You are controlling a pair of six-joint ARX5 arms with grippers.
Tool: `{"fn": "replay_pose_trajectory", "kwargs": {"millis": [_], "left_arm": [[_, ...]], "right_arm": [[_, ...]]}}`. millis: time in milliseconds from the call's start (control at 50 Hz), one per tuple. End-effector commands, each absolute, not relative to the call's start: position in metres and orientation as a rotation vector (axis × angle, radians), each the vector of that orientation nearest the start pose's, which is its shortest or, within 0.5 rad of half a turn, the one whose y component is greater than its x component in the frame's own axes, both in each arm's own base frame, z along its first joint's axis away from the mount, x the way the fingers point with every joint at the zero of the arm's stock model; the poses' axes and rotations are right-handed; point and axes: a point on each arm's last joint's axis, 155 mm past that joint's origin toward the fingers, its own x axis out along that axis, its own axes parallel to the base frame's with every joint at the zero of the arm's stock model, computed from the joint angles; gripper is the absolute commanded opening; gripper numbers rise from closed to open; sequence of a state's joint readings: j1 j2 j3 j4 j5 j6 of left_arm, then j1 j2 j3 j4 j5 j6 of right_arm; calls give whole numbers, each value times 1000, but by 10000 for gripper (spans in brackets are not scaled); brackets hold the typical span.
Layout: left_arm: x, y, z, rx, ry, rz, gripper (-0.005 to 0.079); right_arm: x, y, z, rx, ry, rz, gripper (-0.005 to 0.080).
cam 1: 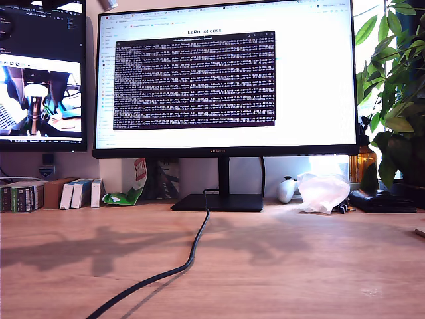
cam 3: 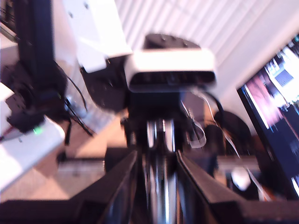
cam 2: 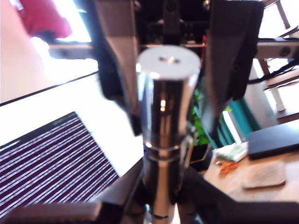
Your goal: Pick the metallic laser pointer with your right arm, pass it to your left arm, then place it down to the left side of the table
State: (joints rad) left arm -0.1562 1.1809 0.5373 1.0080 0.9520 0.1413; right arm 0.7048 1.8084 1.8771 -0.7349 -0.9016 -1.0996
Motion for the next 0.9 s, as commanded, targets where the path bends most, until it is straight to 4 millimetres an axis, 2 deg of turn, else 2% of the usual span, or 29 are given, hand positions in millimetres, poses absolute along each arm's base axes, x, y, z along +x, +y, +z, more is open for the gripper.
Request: {"fn": "replay_pose_trajectory", "kwargs": {"millis": [0, 140, 380, 520, 620, 740, 880], "left_arm": [[293, -186, 322, 298, -461, -1034, -20], [297, -175, 328, 315, -465, -1017, -20], [297, -172, 328, 323, -464, -1024, -20], [297, -172, 328, 323, -465, -1023, -20], [297, -172, 329, 324, -467, -1023, -20], [297, -172, 331, 326, -470, -1022, -20], [297, -172, 331, 325, -469, -1023, -20]], "right_arm": [[281, 393, 322, -737, -121, 1697, 230], [309, 368, 319, -679, -17, 1621, 230], [358, 326, 313, -552, 191, 1436, 207], [373, 307, 306, -453, 323, 1351, 163], [383, 297, 303, -390, 401, 1282, -24], [382, 295, 300, -318, 470, 1258, -13], [403, 281, 293, -349, 511, 1107, -13]]}}
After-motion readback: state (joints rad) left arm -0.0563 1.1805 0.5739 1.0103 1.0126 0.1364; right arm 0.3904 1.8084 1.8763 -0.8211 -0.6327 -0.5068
